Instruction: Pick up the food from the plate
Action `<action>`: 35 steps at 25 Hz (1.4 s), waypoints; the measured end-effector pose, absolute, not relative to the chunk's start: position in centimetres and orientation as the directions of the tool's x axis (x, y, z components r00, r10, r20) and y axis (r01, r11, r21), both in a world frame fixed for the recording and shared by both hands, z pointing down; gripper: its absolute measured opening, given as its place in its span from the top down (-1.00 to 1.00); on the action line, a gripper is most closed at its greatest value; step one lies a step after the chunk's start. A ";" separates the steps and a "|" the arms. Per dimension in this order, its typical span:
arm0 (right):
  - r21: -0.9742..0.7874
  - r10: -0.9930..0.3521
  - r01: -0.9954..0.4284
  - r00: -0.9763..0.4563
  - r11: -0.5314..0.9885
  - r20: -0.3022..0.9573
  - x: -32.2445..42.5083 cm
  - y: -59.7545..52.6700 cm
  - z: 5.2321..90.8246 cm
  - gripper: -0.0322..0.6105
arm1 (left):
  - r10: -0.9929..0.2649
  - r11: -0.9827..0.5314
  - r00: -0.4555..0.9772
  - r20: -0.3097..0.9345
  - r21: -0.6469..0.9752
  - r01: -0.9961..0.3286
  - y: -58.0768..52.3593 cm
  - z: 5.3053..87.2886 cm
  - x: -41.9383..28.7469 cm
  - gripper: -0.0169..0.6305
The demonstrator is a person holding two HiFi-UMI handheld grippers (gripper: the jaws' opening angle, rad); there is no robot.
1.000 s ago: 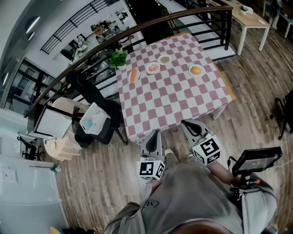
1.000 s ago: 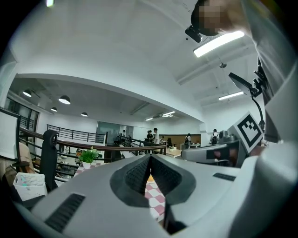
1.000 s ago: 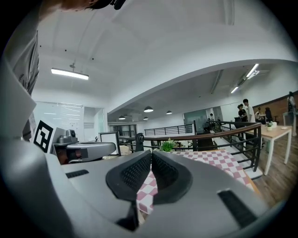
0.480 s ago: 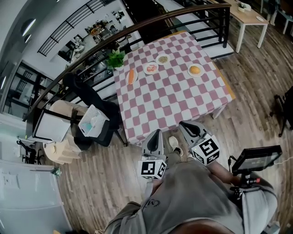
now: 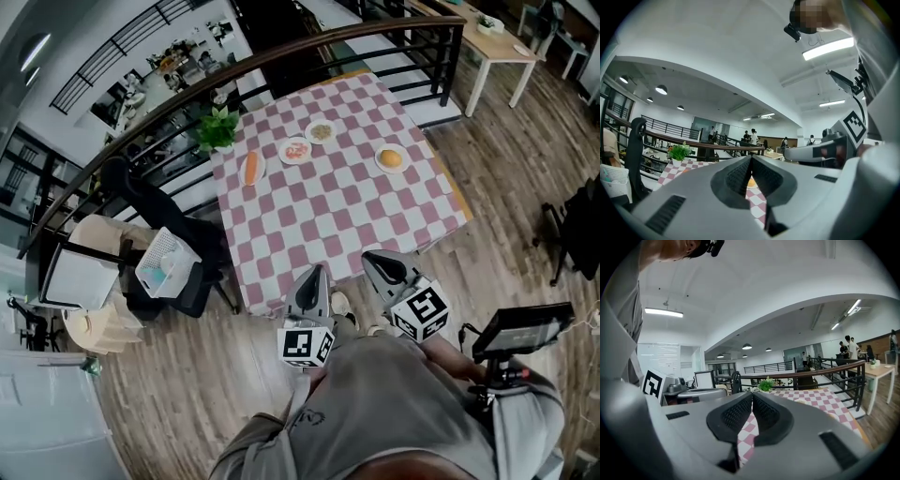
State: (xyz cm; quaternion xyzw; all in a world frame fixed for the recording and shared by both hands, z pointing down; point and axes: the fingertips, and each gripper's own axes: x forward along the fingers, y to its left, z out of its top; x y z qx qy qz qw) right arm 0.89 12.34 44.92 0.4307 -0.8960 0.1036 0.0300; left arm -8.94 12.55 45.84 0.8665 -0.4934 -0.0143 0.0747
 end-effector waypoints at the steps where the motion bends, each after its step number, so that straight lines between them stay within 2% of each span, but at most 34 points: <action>1: -0.157 -0.763 -0.776 -0.630 0.611 0.145 0.5 11.4 45.0 0.85 | -0.855 -0.506 0.517 0.046 0.149 -0.850 11.5 46.0 -9.2 0.92; 8: -0.111 -0.755 -0.767 -0.641 0.632 0.137 -2.4 4.7 43.3 0.85 | -0.840 -0.534 0.542 0.025 0.136 -0.834 3.7 46.2 -11.8 0.92; 14: -0.096 -0.770 -0.791 -0.610 0.604 0.188 -3.7 -0.6 43.7 0.85 | -0.841 -0.530 0.540 0.008 0.182 -0.828 -2.0 46.1 -15.2 0.92; 23: -0.097 -0.737 -0.768 -0.636 0.633 0.229 -7.3 -5.8 44.2 0.85 | -0.777 -0.613 0.629 0.016 0.203 -0.763 -6.4 46.5 -14.8 0.92; 29: -0.116 -0.724 -0.749 -0.661 0.652 0.198 -7.3 -9.3 43.4 0.85 | -0.816 -0.565 0.578 0.023 0.180 -0.805 -8.9 45.0 -15.9 0.92; 35: -0.048 -0.733 -0.742 -0.668 0.669 0.128 -6.1 -11.3 41.0 0.85 | -0.856 -0.510 0.517 -0.002 0.162 -0.845 -10.5 43.6 -16.3 0.92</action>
